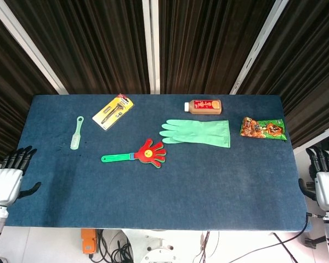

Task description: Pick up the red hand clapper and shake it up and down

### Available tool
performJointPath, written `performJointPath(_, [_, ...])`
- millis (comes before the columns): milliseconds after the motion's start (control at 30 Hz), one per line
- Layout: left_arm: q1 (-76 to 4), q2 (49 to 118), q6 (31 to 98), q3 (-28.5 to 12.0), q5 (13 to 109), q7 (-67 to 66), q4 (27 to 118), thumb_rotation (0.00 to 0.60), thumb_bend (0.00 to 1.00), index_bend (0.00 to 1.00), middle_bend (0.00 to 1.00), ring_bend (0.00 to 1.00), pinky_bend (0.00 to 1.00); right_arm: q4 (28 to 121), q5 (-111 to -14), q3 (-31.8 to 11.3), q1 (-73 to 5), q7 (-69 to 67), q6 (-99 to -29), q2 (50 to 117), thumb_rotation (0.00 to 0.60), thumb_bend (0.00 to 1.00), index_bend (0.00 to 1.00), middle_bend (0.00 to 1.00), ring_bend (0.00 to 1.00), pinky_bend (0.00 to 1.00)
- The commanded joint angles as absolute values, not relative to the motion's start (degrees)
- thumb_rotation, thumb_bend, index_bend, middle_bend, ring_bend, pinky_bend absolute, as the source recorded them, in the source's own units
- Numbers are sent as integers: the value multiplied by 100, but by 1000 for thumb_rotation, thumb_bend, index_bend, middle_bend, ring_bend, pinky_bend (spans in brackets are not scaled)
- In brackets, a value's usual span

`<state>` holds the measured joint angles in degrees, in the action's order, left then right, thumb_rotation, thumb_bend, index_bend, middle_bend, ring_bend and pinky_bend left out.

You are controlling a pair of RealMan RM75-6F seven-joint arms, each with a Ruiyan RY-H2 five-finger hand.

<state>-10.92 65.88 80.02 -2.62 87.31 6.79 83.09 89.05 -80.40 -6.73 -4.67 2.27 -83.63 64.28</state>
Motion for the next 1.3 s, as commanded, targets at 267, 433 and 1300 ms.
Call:
performJointPath(267, [-2092, 6966, 6899, -599, 8695, 908, 8695, 600, 213, 18, 0, 0, 0, 8936, -8037, -681, -536, 303, -8282, 6414, 600, 277, 0, 0, 0, 0])
performJointPath(433, [-2595, 7502, 6161, -769, 8317, 1085, 8523, 600, 207, 20, 0, 0, 0, 8830, -7994, -653, -470, 169, -8308, 6434, 600, 278, 0, 0, 0, 0])
performJointPath(1300, [-3921, 9524, 4481, -1177, 7007, 913, 6671, 600, 204, 122, 0, 0, 0, 8500, -7956, -655, -430, -317, -8229, 6409, 600, 277, 0, 0, 0, 0])
